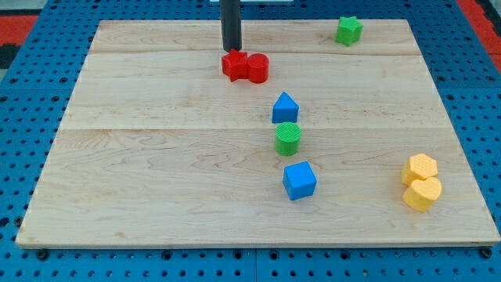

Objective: Push the red star to the left of the red circle

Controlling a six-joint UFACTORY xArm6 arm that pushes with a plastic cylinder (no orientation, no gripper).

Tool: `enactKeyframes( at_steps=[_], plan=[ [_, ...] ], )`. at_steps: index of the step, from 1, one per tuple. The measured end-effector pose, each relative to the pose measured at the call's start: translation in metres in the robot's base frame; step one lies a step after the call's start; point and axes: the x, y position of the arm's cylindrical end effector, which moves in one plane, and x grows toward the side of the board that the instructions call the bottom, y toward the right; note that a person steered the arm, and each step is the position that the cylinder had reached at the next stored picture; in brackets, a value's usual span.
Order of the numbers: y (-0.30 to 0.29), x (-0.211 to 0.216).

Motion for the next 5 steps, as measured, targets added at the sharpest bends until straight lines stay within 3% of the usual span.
enactKeyframes(
  at_steps=[1,5],
  plan=[
    [0.004,0.0],
    [0.132,0.043]
  ],
)
